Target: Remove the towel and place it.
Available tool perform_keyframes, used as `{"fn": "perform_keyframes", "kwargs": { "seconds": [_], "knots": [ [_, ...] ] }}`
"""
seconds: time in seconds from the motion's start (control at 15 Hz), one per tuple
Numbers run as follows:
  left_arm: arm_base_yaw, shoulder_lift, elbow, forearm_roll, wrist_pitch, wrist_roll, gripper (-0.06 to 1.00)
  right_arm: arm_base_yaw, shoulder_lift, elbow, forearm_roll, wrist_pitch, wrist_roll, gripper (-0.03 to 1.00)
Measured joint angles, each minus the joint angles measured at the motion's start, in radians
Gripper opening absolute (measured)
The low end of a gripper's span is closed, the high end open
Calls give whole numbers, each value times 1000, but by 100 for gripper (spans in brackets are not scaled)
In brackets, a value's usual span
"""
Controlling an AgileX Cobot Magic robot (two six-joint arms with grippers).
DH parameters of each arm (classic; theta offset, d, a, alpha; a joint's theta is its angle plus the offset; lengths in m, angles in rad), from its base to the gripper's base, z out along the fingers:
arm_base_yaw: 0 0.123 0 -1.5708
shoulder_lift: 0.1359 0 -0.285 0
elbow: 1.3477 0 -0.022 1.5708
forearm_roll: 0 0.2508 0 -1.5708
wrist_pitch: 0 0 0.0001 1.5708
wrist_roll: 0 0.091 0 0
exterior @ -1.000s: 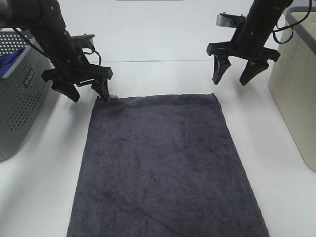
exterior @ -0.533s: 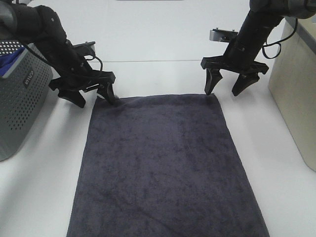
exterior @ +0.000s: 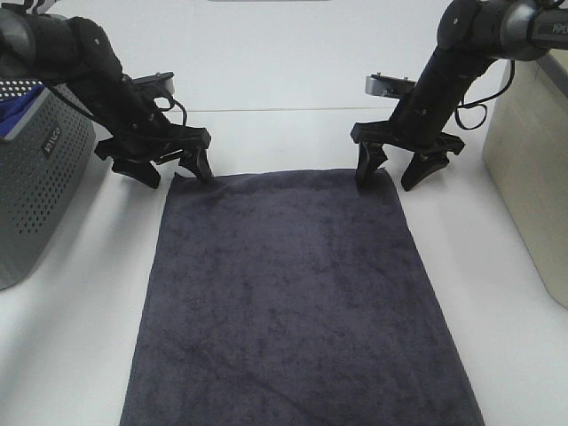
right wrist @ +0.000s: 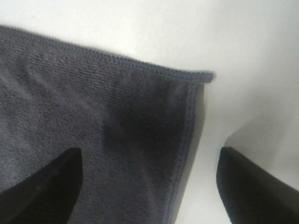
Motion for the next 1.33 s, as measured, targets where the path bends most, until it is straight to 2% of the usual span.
{"fn": "perform_keyframes", "kwargs": {
  "seconds": [0.2,0.73,0.93,1.13,1.33],
  "knots": [
    [0,2,0,-1,-12,0,76,0,0,0,0,-24,17,77],
    [0,26,-15,-31,-8,16,75,1,3,0,6,-31,18,76],
    [0,27,-15,-34,7,34,71,1,6,0,6,-31,18,75],
    [0,28,-15,-45,48,38,58,1,9,0,6,-31,18,62],
    [0,35,-15,-53,46,38,28,1,9,0,6,-46,18,38]
  ]
}}
